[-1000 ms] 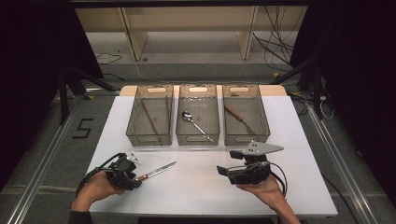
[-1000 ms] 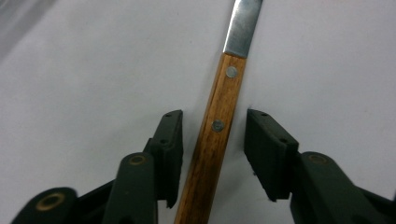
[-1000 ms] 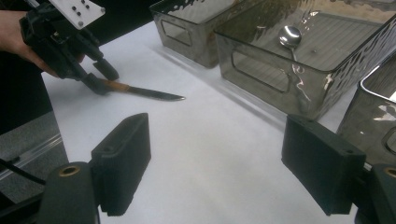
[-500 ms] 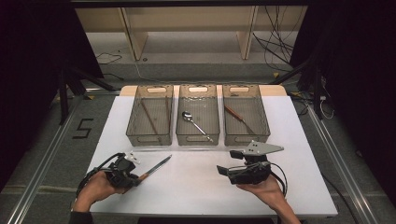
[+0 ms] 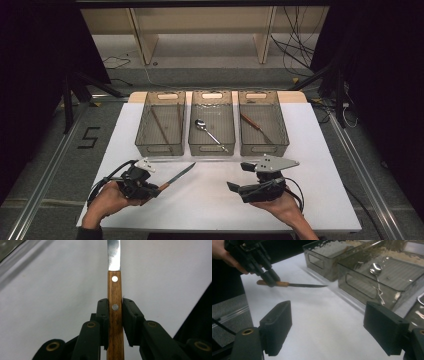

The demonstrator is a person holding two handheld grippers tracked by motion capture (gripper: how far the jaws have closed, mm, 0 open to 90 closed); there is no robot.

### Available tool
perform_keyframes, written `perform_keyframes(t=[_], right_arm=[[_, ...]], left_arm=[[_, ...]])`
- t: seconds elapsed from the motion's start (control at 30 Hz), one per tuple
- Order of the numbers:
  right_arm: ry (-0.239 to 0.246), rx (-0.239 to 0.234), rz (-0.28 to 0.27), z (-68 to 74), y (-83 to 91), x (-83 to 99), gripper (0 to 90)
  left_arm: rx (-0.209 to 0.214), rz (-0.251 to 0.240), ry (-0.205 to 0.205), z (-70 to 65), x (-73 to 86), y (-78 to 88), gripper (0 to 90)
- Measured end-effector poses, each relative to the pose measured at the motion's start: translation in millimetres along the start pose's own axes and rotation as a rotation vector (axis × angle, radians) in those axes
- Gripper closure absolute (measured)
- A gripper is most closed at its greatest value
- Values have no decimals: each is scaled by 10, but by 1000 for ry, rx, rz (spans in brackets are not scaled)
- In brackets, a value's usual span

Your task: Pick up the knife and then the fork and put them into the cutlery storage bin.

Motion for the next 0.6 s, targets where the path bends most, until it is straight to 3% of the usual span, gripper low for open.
perform_keyframes(t=[0.47,0.6], right_arm=[[80,-41,0,219,-108,-58,231],[136,-39,16,295,-156,-62,229]], left_arm=[[49,0,-74,-246,-217,-44,760],[67,1,-95,-306,-289,-47,760]])
Point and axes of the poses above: each handheld gripper's, and its own axes: y roughly backward along the jaws, x roughly out of its underside, z roughly to its left, the point moved 3 cm from there along -y, roughly forward along the jaws, and after that the axes turned 3 degrees about y, right-handed, at the moved point
